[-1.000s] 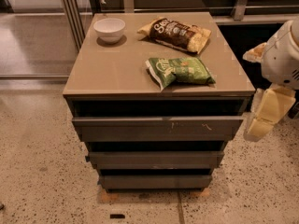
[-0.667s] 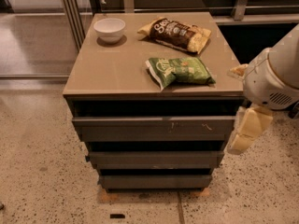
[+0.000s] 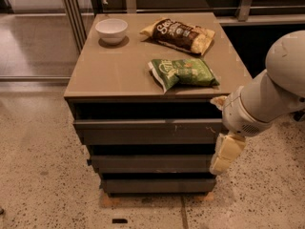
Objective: Open top drawer
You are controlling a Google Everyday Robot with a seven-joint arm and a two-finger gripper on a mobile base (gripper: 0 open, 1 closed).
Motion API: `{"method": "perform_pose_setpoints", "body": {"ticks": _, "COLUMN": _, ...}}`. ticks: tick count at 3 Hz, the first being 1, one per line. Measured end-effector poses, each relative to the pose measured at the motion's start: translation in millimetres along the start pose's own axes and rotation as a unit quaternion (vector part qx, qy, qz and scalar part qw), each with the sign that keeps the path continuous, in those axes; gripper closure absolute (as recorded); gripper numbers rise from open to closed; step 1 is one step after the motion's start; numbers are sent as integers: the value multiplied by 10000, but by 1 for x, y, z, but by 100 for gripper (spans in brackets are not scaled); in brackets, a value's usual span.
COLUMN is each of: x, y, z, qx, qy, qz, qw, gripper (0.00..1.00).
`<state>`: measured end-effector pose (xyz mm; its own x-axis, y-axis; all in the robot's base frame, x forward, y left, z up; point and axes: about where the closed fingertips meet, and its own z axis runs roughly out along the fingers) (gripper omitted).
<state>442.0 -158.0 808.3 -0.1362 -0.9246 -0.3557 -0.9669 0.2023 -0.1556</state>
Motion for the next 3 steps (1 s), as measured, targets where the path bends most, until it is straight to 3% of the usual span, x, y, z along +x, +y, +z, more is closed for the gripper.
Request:
{"method": "perform_pose_setpoints", "body": {"ticks": 1, "x": 0, "y": 0, "z": 0, "qx": 0, "qy": 0, "qz": -1, "qw": 10000, "gripper": 0}}
{"method": "perform_pose_setpoints", "body": {"ticks": 3, "x": 12, "y": 6, "z": 30, "qx": 280, "qy": 26, "qz": -411, "qw": 9988, "gripper": 0}}
